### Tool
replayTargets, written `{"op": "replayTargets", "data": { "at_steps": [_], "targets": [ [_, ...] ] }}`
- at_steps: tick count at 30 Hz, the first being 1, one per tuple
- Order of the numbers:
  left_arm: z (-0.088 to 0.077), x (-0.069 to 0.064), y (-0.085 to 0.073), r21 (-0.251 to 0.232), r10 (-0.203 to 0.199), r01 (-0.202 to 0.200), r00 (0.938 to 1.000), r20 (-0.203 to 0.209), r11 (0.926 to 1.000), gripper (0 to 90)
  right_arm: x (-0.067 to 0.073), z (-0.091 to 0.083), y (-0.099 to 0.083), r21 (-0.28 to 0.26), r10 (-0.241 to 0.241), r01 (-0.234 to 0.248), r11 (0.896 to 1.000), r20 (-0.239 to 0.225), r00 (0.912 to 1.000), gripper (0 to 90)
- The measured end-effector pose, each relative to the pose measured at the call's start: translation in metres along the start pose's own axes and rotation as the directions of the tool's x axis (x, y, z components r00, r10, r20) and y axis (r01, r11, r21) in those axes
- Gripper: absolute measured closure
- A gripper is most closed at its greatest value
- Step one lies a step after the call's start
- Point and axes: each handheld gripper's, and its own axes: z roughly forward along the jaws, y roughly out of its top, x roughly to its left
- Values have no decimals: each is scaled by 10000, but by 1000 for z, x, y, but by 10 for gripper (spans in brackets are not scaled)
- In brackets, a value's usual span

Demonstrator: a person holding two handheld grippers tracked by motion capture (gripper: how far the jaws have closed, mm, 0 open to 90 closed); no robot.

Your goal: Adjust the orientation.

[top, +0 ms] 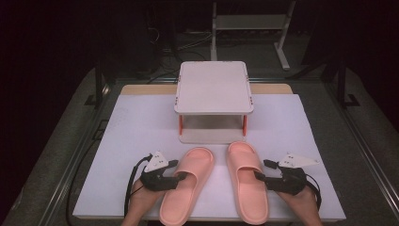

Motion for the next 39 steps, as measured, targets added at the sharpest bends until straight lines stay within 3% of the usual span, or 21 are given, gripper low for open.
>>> {"op": "replayTargets", "data": {
  "at_steps": [5,7,12,19,27,35,39],
  "targets": [
    [1,0,-1,12,-57,57,10000,-79,10000,457,3,8,-1,272,-146,143,9995,133,9998,461],
    [1,-1,0,-16,-85,85,10000,-45,10000,448,7,11,-1,424,-415,398,9983,395,9984,472],
    [2,-3,0,23,45,-44,9998,-209,10000,443,8,10,-1,337,-569,547,9979,672,9961,537],
    [-1,1,-1,37,-192,193,9995,-242,9998,542,8,7,0,242,-583,564,9981,885,9944,635],
    [-3,2,-1,55,-156,157,9994,-324,9999,614,6,3,-1,206,-628,614,9979,803,9948,729],
    [-10,5,-1,120,-161,169,9978,-647,9998,754,4,-1,-1,175,-562,553,9983,552,9969,788],
    [-15,8,-1,-79,-187,182,9973,-707,9998,814,3,-3,0,85,-479,476,9988,458,9978,820]
  ]
}}
